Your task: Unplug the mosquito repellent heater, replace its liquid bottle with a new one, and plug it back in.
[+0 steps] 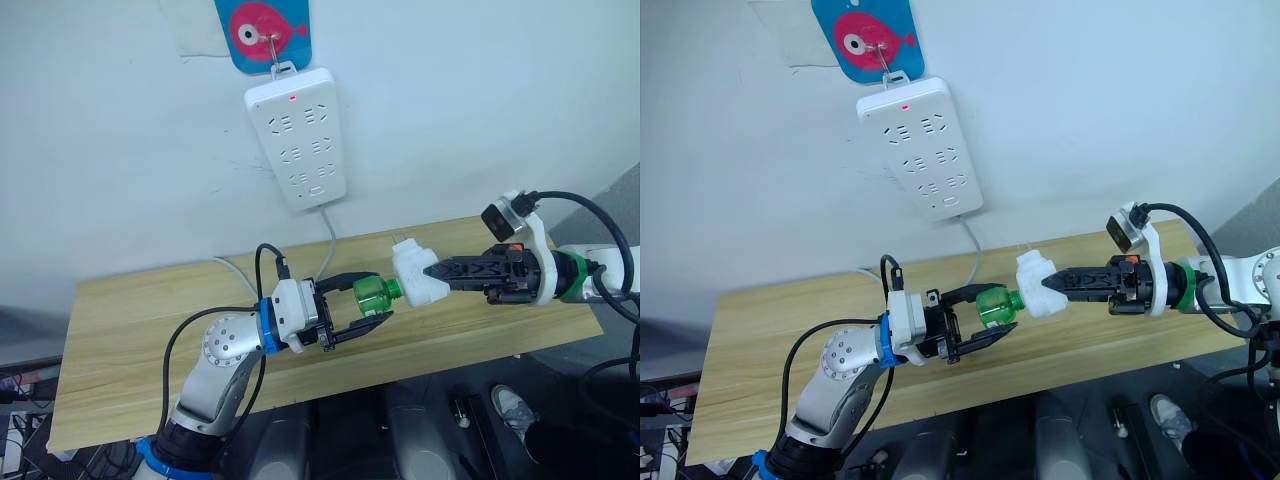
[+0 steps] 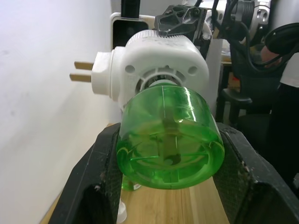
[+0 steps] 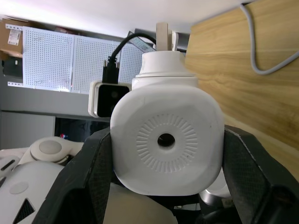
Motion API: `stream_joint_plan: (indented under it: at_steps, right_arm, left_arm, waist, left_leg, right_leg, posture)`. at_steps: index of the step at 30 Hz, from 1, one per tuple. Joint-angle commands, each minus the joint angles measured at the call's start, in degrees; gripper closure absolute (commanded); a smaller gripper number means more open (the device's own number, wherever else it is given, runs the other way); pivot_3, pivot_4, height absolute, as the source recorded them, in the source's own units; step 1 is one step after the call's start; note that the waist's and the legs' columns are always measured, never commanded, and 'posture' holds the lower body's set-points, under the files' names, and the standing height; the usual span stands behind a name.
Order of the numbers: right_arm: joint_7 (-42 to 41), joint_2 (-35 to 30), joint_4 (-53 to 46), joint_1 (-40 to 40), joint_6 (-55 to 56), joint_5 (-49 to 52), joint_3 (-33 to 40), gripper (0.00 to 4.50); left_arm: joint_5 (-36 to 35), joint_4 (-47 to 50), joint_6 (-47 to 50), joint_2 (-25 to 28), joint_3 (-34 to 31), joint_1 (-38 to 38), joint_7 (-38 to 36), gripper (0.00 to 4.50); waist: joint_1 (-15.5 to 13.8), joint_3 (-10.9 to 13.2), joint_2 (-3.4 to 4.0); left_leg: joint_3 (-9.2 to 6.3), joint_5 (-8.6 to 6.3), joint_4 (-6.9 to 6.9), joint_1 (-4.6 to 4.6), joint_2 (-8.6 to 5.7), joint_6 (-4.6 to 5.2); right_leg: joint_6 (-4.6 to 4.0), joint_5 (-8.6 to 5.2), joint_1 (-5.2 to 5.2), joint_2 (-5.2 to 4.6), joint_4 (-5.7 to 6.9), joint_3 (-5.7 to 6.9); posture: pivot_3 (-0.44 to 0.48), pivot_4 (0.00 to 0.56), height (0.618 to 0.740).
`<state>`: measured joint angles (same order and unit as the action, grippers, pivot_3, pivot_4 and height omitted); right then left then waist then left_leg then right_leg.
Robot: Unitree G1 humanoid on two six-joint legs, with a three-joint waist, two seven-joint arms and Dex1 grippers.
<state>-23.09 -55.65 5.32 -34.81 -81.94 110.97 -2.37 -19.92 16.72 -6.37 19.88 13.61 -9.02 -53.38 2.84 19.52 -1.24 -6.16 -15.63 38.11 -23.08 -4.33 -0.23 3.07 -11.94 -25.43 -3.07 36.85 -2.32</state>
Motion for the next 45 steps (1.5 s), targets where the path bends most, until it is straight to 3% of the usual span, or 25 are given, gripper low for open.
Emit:
stream_joint_plan:
  at_steps: [1, 21, 30, 35, 45]
  right_arm:
    - [-2.3, -1.2, -3.4, 0.4, -0.1, 2.0, 1.0, 1.57]
    - [5.3, 3.9, -13.0, 4.2, 8.3, 2.0, 1.6, 1.57]
    - [4.4, 4.2, -13.1, 3.9, 7.7, 2.0, 1.8, 1.57]
    - [2.8, 3.7, -11.5, 2.9, 6.3, 2.0, 1.7, 0.02]
    - [0.4, 2.1, -13.1, 5.8, 6.8, 2.0, 1.0, 0.02]
  left_arm:
    - [0.1, 0.7, -1.6, -0.4, 0.6, 0.1, -0.2, 2.25]
    - [0.1, 1.4, -2.8, 0.4, 1.7, 1.2, -1.5, 2.25]
    - [-0.1, 1.7, -3.2, 0.5, 1.7, 2.2, -1.5, 2.25]
    - [-0.1, 1.6, -3.1, 0.7, 1.4, 2.6, -1.3, 2.25]
    - [0.0, 1.6, -3.3, 0.8, 1.8, 3.0, -0.7, 2.25]
  waist:
    - [0.0, 0.0, 0.0]
    - [-0.1, 0.0, 0.02]
    - [-0.1, 0.0, 0.02]
    - [-0.1, 0.0, 0.02]
    - [-0.1, 0.0, 0.02]
  left_leg:
    - [-0.01, 0.0, 0.0, 0.0, 0.0, 0.0]
    - [-0.01, 0.01, 0.01, 0.0, 0.0, -0.01]
    - [-0.01, 0.01, 0.0, 0.0, 0.0, -0.01]
    - [-0.01, 0.0, 0.0, -0.01, -0.01, -0.01]
    - [-0.03, 0.0, 0.0, 0.0, 0.0, -0.01]
  right_leg:
    - [0.0, 0.0, 0.0, 0.0, 0.0, 0.01]
    - [0.0, 0.0, -0.01, 0.0, 0.02, 0.0]
    - [0.0, 0.01, -0.02, 0.0, 0.02, 0.0]
    - [0.0, 0.01, -0.02, 0.0, 0.01, -0.01]
    - [0.0, 0.0, -0.01, 0.0, 0.02, 0.01]
  posture:
    - [-0.074, 0.335, 0.74]
    - [-0.066, 0.32, 0.74]
    - [-0.068, 0.324, 0.74]
    - [-0.066, 0.33, 0.74]
    - [-0.069, 0.334, 0.74]
